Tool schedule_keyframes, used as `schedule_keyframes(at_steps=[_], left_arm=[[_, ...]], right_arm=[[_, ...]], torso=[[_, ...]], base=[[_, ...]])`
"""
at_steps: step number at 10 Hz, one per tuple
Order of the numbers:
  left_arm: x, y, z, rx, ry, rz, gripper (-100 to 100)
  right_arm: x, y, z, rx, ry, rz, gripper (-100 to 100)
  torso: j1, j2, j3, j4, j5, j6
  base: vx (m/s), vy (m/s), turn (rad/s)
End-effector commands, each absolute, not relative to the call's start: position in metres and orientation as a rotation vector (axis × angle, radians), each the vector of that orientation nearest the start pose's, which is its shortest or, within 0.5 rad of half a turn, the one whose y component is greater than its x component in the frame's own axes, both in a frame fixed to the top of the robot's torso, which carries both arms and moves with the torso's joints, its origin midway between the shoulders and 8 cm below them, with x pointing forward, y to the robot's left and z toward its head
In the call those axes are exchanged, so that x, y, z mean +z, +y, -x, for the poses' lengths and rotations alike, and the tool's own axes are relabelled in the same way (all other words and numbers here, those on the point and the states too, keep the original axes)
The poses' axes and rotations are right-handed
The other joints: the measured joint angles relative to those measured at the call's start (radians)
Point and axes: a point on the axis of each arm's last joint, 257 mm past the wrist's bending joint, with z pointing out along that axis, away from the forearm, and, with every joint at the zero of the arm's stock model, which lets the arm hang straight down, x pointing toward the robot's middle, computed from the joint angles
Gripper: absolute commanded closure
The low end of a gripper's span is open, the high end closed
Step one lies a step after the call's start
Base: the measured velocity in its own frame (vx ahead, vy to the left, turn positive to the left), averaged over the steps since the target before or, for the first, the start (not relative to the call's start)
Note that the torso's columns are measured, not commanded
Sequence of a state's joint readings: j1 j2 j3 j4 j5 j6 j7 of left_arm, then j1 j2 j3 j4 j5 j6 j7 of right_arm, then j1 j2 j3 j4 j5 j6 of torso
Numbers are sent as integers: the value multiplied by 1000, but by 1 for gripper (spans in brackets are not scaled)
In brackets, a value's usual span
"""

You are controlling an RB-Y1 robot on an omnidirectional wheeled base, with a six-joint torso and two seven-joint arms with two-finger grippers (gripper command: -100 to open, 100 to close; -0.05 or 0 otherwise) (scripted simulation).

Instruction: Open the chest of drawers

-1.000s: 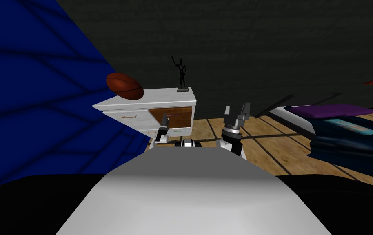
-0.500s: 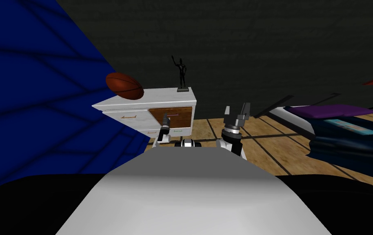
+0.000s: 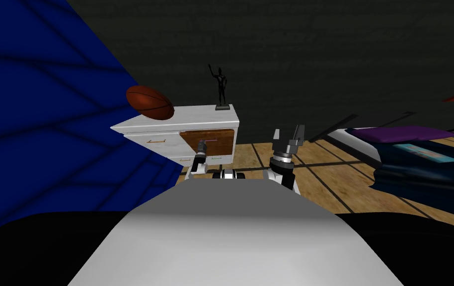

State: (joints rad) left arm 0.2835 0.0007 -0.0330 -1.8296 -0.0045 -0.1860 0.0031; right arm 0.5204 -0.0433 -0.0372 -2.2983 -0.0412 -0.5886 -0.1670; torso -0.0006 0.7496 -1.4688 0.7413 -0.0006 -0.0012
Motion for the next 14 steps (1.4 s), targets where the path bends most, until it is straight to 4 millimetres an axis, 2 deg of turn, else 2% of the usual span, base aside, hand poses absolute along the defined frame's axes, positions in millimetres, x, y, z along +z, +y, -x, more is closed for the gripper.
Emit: schedule_keyframes(at_steps=[1, 3, 7, 8, 9, 14], left_arm=[[-178, 250, -461, -1235, 1039, 1094, 100], [-185, 249, -458, -1230, 1051, 1107, 100], [-177, 248, -451, -1240, 1043, 1092, 100], [-185, 248, -453, -1233, 1053, 1106, 100], [-180, 249, -449, -1227, 1060, 1117, -100], [-156, 251, -441, -1225, 1052, 1118, -100]], right_arm=[[43, -289, -321, 1464, 520, -631, 0], [43, -289, -321, 1464, 521, -631, 0], [43, -289, -321, 1464, 520, -631, 0], [43, -289, -321, 1464, 521, -631, 0], [43, -289, -321, 1464, 521, -631, 0], [43, -289, -321, 1464, 521, -631, 0]], torso=[[-1, -2, -2, 1, -1, 0], [0, -13, -8, 1, -2, 0], [-1, -7, -5, 0, -1, 1], [-1, -7, -5, 1, -2, 1], [-1, -13, -8, 0, -2, 1], [1, -12, -7, -3, 1, 1]], base=[[-206, -20, 12], [-118, -14, 4], [-189, -14, 14], [-84, -5, -1], [-7, 0, -22], [20, 2, -11]])
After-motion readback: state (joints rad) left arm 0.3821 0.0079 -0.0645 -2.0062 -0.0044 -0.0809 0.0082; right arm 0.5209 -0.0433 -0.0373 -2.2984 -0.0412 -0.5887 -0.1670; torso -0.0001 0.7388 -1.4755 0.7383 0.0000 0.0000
